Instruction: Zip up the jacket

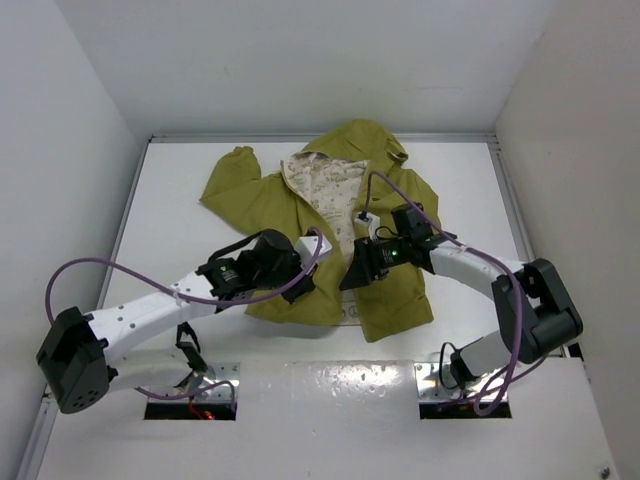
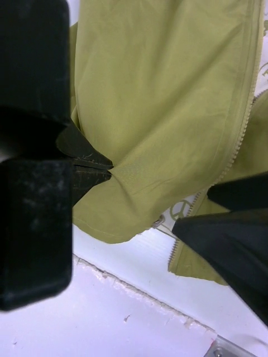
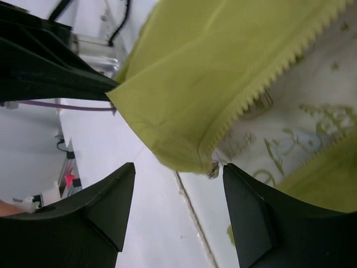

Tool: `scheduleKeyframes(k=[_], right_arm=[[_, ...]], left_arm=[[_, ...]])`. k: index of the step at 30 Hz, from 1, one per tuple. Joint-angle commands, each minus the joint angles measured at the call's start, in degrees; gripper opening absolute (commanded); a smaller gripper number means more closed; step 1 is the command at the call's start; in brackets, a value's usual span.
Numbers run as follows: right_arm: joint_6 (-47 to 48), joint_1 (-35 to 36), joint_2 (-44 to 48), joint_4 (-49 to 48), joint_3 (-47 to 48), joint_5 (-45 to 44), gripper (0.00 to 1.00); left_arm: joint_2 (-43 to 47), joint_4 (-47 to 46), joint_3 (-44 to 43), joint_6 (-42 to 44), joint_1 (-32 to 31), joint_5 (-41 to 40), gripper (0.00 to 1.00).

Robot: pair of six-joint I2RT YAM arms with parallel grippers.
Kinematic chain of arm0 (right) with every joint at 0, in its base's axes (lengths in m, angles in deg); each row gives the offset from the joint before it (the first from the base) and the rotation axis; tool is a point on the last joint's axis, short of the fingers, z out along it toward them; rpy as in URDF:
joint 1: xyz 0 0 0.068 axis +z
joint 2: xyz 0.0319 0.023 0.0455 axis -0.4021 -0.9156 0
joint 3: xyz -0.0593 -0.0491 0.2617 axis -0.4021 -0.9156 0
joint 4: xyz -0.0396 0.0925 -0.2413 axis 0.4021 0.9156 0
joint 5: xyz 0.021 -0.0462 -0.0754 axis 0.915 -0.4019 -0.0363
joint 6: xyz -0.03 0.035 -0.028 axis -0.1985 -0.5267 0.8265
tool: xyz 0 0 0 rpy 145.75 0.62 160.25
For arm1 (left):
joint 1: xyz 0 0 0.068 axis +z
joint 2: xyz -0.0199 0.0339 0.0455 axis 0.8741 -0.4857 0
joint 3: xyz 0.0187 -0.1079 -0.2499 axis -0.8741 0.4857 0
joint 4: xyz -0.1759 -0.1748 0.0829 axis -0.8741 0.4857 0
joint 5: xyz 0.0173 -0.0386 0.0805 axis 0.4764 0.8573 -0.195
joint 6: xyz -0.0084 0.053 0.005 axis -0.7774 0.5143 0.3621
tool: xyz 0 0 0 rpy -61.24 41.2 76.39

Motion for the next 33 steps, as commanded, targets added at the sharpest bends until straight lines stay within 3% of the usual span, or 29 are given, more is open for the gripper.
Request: scheduleKeyframes(k=[1,2,11,14,15,17,18,21,22,27,29,30,31,33], right_arm=[[-6.1,0.0,-0.5,-15.3,-2.0,7.4,0.65],[-9.9,0.4,-1.1,-23.8,-3.7,8.6,0.65],[-12.1,2.4,-4.1,-27.3,-5.0,10.4,0.74],[-16.5,3.1,-5.1,-34.0,-5.8,10.7,0.8],[-17.9,3.4,-6.1,-40.3,-6.2,10.7,0.8],[-22.7,4.0,-6.9,-44.6,-6.5,10.7,0.74],[-24.6,4.4,-7.9,-49.4,-6.4,10.7,0.65],[-27.5,5.5,-9.0,-53.7,-5.2,11.6,0.5],[-29.2,5.8,-9.5,-54.8,-5.1,11.9,0.4],[-39.5,6.0,-10.9,-64.4,-4.4,12.9,0.17],[-39.9,7.0,-10.4,-64.7,-3.8,12.2,0.08],[-40.1,7.5,-10.4,-64.3,-3.6,11.5,0.05],[-40.6,7.9,-10.1,-63.9,-2.7,11.2,0.01],[-42.3,8.6,-10.6,-63.3,-0.3,9.5,0.0]], left_arm=[[3.0,-0.9,0.7,-0.7,1.8,5.0,0.0],[3.0,-0.9,0.7,-0.7,3.1,5.6,0.0],[4.8,-2.5,0.7,-2.4,8.1,13.9,0.0],[5.4,-3.7,1.2,-3.5,9.4,15.8,0.0],[5.4,-3.7,1.2,-4.1,9.9,15.8,0.0],[5.4,-4.2,1.2,-4.9,10.5,15.8,0.0],[5.4,-4.2,1.2,-5.5,11.4,15.8,0.0],[5.4,-4.2,1.2,-6.1,13.0,15.8,0.0],[6.0,-4.2,1.2,-6.1,13.9,15.8,0.0],[7.2,-3.7,1.2,-6.7,17.7,11.8,0.02],[7.8,-3.1,1.2,-6.7,19.1,12.4,0.17],[7.8,-2.6,0.7,-7.2,20.2,13.3,0.5],[7.8,-2.6,0.1,-7.2,20.7,14.5,0.64],[9.4,-0.3,-0.7,-7.2,21.3,17.3,0.8]])
